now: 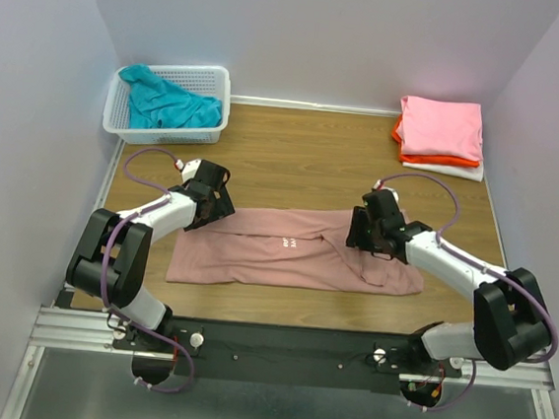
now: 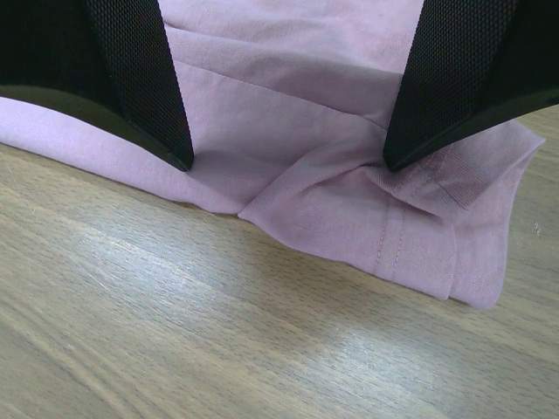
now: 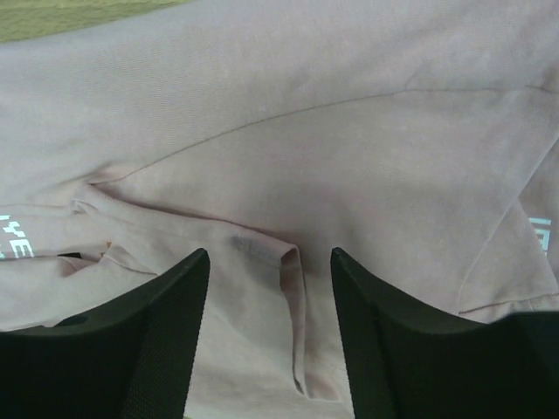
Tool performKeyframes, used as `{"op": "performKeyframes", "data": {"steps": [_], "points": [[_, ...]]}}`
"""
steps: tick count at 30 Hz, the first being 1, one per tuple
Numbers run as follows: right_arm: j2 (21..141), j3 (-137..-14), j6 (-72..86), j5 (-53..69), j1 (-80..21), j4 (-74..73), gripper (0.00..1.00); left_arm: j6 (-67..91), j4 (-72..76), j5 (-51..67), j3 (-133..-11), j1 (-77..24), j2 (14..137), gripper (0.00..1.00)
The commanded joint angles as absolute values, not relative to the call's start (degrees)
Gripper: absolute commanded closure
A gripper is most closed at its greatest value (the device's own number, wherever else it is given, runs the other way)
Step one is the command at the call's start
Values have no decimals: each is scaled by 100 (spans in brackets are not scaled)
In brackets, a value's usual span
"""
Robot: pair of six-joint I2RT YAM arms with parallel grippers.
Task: Fold and stack the t-shirts
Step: Fold the tshirt
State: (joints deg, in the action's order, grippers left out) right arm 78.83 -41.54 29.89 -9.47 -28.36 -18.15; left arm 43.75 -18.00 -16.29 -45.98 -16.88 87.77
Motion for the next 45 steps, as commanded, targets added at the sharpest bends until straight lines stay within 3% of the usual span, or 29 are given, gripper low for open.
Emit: {"op": "performKeyframes", "data": {"steps": [1,6,8,10,16,27,39,41,45], "points": [[8103,-4298,2971,-871,-2821,-1820,41,4359,-1916,-1758,-4430,-1644,8938,2],[8332,-4333,2979,-748,-2821,-1758,58,4351,-1925,-1784,-4421,-1644,8903,2],[8323,-4350,2971,-712,-2821,-1723,74,4342,-1925,-1793,-4412,-1644,8886,2],[8288,-4368,2936,-554,-2821,-1731,85,4350,-1925,-1793,-4412,-1644,8868,2],[7850,-4211,2892,-186,-2821,-1714,100,4351,-1916,-1793,-4395,-1644,8894,2],[7252,-3570,3339,1211,-2909,-1153,100,4386,-1907,-1837,-4386,-1644,8921,2],[7312,-3015,3911,1881,-3164,-317,94,4395,-1951,-1899,-4421,-1644,8956,2],[7347,-2988,3946,1907,-3225,-246,84,4395,-1951,-1890,-4438,-1644,8956,2],[7269,-2979,3911,1977,-3331,-237,73,4368,-1951,-1898,-4447,-1644,8930,2]]}}
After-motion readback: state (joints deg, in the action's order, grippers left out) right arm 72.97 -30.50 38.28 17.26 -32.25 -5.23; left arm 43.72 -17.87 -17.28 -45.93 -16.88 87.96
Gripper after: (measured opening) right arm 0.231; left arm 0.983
